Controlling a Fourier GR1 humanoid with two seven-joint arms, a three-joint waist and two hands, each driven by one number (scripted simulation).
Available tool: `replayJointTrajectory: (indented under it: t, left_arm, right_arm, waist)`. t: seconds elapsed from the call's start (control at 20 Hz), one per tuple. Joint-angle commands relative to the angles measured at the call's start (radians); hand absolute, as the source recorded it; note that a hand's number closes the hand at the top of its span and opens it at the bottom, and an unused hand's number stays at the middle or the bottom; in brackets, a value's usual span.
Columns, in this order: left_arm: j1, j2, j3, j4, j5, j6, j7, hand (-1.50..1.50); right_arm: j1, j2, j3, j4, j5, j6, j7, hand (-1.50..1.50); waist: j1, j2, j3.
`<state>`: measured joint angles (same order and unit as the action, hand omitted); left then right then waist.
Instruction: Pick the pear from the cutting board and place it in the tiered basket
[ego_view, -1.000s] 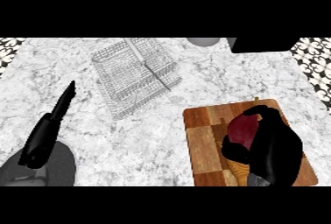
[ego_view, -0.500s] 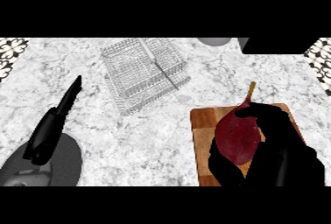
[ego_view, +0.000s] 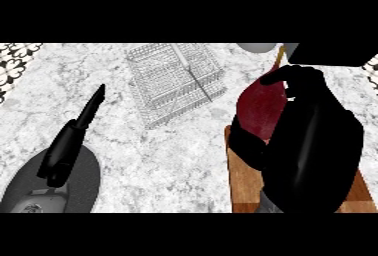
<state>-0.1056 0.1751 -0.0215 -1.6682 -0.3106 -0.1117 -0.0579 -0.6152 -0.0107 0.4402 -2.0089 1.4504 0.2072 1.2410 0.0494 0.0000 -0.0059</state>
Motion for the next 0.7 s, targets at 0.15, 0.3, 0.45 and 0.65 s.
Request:
replayJointTrajectory:
  t: [0.15,0.3,0.45,0.65]
  left_arm:
    - [-0.011,-0.002,-0.031,0.01,-0.012,-0.017,-0.014,0.0]
    - [-0.047,-0.024,-0.034,0.029,-0.022,0.005,-0.001,0.0]
    - [-0.029,-0.027,-0.048,0.013,-0.021,-0.002,-0.014,0.0]
    - [-0.068,-0.004,-0.018,0.052,-0.004,-0.018,-0.034,0.0]
  right_arm:
    - [-0.269,0.01,-0.168,0.233,-0.137,0.013,0.246,1.5]
    - [-0.357,0.01,-0.229,0.362,-0.2,-0.029,0.246,1.5]
    - [-0.454,0.01,-0.292,0.507,-0.237,-0.057,0.231,1.5]
    - [-0.533,0.01,-0.365,0.691,-0.251,-0.172,0.194,1.5]
  waist:
    - [0.041,0.008,0.001]
    - [0.041,0.013,0.002]
    - [0.056,0.014,0.002]
    - [0.067,0.029,0.001]
